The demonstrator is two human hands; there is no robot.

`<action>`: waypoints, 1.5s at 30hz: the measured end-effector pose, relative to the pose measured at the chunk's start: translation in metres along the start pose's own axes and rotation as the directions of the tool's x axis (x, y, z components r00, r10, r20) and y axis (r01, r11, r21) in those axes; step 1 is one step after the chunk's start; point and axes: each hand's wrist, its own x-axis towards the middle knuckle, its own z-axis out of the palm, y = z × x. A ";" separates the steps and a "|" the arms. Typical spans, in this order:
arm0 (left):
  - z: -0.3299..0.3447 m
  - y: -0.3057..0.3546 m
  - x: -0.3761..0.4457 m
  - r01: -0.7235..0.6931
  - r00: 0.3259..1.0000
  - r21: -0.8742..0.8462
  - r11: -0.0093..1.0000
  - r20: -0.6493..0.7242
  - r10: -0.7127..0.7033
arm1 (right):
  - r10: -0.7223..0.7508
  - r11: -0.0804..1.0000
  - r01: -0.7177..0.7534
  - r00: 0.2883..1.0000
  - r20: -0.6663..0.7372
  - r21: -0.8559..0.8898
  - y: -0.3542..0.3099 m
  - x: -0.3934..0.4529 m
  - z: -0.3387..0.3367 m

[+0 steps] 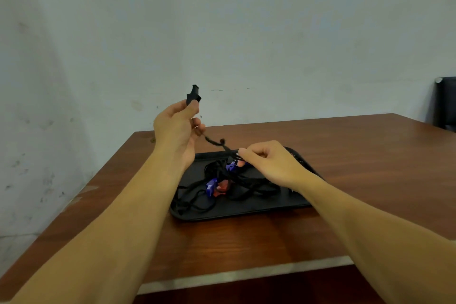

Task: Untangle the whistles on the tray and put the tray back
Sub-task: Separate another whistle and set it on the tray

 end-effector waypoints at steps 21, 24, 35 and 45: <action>-0.026 -0.035 -0.014 -0.425 0.847 0.717 0.553 0.530 -0.035 | -0.032 0.912 0.155 0.950 -0.311 0.380 -0.039 0.033 -0.033; -0.023 -0.035 -0.020 -0.346 0.815 0.608 0.715 0.572 -0.092 | -0.023 0.944 0.117 0.957 -0.289 0.309 -0.040 0.038 -0.029; -0.019 -0.035 -0.023 -0.087 0.837 0.360 0.929 0.532 -0.128 | 0.096 0.744 -0.197 0.977 0.191 0.638 -0.019 0.030 -0.011; -0.016 -0.038 -0.023 0.169 0.803 0.163 0.972 0.549 -0.231 | 0.141 0.786 -0.219 0.974 0.177 0.578 -0.011 0.043 -0.008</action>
